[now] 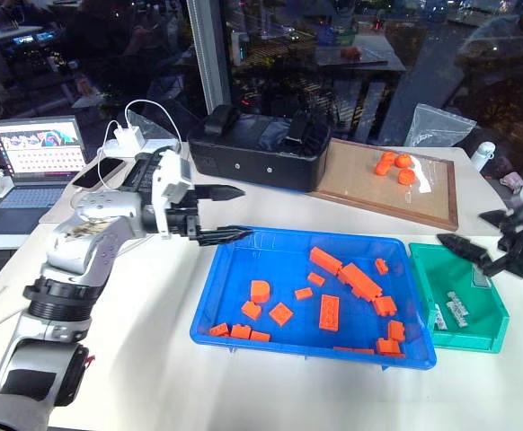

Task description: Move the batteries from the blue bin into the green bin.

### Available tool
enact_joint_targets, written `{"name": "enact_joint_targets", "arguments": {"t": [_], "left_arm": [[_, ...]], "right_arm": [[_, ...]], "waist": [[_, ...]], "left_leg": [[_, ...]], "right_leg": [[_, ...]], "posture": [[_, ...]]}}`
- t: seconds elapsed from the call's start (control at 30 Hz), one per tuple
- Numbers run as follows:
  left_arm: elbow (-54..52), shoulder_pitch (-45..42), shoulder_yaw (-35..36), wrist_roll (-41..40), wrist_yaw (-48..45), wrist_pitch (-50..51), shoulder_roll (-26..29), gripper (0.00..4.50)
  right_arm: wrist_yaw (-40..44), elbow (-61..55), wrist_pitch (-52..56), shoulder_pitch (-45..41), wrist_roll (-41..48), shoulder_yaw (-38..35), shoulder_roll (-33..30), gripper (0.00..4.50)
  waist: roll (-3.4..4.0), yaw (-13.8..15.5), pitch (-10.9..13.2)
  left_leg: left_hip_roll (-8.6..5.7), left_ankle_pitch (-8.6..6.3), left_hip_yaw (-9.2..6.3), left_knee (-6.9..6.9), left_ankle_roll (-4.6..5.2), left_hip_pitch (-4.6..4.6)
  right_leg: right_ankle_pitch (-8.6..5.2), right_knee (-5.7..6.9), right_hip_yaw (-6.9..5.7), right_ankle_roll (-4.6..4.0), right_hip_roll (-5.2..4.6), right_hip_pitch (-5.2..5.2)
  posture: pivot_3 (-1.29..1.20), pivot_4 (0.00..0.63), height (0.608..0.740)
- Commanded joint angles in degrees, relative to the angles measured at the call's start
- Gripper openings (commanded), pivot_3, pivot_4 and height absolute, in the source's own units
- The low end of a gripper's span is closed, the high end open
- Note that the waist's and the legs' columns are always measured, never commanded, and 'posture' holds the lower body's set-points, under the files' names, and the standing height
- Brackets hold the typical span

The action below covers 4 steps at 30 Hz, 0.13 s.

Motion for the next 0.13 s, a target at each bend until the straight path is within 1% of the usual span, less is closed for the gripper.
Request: {"name": "enact_joint_targets", "arguments": {"t": [0.03,0.07,0.13], "left_arm": [[-3.57,2.56,2.11,-0.59,2.82,1.36,1.07,4.5],[-3.83,3.33,2.18,-0.43,3.25,1.7,1.35,4.5],[-3.14,3.01,3.16,-2.11,5.06,5.89,1.28,4.5]], "right_arm": [[-0.51,-3.44,0.64,1.51,5.69,-4.75,2.71,4.41],[-1.23,-3.53,0.35,1.82,6.2,-4.67,3.61,4.41],[-2.59,-3.47,-1.35,2.84,5.05,-2.56,4.47,4.41]], "waist": [[0.08,0.09,0.06],[0.07,0.09,0.07],[0.07,0.08,0.07]], "left_leg": [[-0.04,0.0,0.02,0.03,-0.01,0.0],[-0.1,0.01,0.06,0.08,-0.02,0.0],[-0.09,0.02,0.07,0.14,-0.03,0.04]], "right_leg": [[-0.02,0.06,0.02,0.06,-0.14,0.0],[0.0,0.07,0.05,0.11,-0.22,0.01],[0.04,0.05,0.08,0.14,-0.21,0.07]], "posture": [[0.0,0.15,0.74],[0.0,0.15,0.74],[0.0,0.15,0.74]]}}
